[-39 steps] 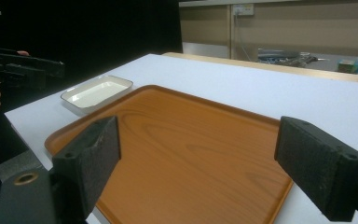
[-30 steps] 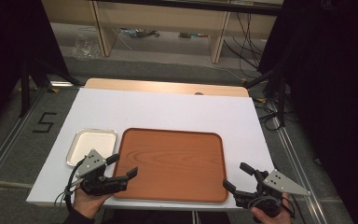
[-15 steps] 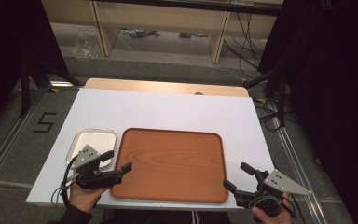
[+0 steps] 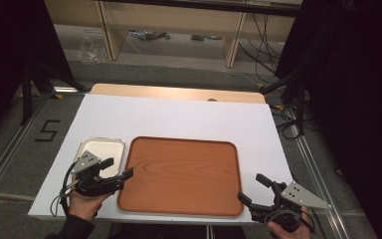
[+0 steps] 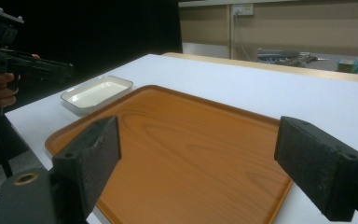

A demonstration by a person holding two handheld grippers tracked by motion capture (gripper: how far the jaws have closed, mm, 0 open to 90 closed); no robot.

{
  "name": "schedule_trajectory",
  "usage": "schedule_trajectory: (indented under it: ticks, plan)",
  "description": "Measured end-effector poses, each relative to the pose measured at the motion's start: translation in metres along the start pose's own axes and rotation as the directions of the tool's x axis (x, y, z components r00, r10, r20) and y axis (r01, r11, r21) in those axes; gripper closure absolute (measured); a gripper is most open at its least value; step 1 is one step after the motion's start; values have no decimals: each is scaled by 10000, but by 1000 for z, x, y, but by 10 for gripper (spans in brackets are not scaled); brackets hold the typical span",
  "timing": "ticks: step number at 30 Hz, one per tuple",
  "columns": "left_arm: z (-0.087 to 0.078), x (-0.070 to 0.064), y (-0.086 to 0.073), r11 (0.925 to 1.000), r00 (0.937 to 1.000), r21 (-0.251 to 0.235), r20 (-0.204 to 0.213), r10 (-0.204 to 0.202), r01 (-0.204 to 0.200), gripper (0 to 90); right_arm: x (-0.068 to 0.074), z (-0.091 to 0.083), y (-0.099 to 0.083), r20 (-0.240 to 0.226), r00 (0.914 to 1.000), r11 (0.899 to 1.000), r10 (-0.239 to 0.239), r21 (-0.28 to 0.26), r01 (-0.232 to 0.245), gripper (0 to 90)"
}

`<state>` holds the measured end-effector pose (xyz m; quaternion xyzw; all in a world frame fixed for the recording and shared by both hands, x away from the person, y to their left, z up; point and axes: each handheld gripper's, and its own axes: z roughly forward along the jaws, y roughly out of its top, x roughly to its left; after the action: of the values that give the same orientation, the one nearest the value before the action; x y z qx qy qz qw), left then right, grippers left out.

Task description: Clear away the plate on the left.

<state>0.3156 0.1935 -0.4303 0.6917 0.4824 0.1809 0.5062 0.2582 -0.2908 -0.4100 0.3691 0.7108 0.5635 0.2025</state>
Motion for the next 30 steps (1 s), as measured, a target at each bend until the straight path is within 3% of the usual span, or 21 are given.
schedule_trajectory:
  ticks: [2,3,5,12,13,17,26,30]
  plan:
    - [0,2,0,10000,9999,29,-126,44,-44,178,0,0,0,10,10000,10000,-42,21,42,155]
    - [0,4,0,10000,9999,2,-148,-14,14,177,2,0,0,-119,9997,9998,205,58,-205,155]
    - [0,8,0,10000,9997,-5,-252,-79,79,178,0,0,0,4,10000,10000,-68,25,68,155]
    - [0,16,1,9997,9987,-14,-459,-236,236,177,0,0,0,13,9999,9999,-104,8,104,155]
    - [0,17,1,9996,9984,-2,-489,-267,267,177,2,0,0,-159,9996,9997,229,88,-228,155]
    - [0,20,1,9996,9977,-5,-614,-299,299,177,-1,1,0,-99,9993,9993,-348,-102,347,155]
    - [5,33,0,9988,9922,125,-1163,-457,474,187,-1,2,0,-99,9995,9995,-296,-97,295,156]
    - [5,43,-1,9980,9855,132,-1588,-595,624,190,-1,2,0,-105,9994,9995,-320,-56,320,156]
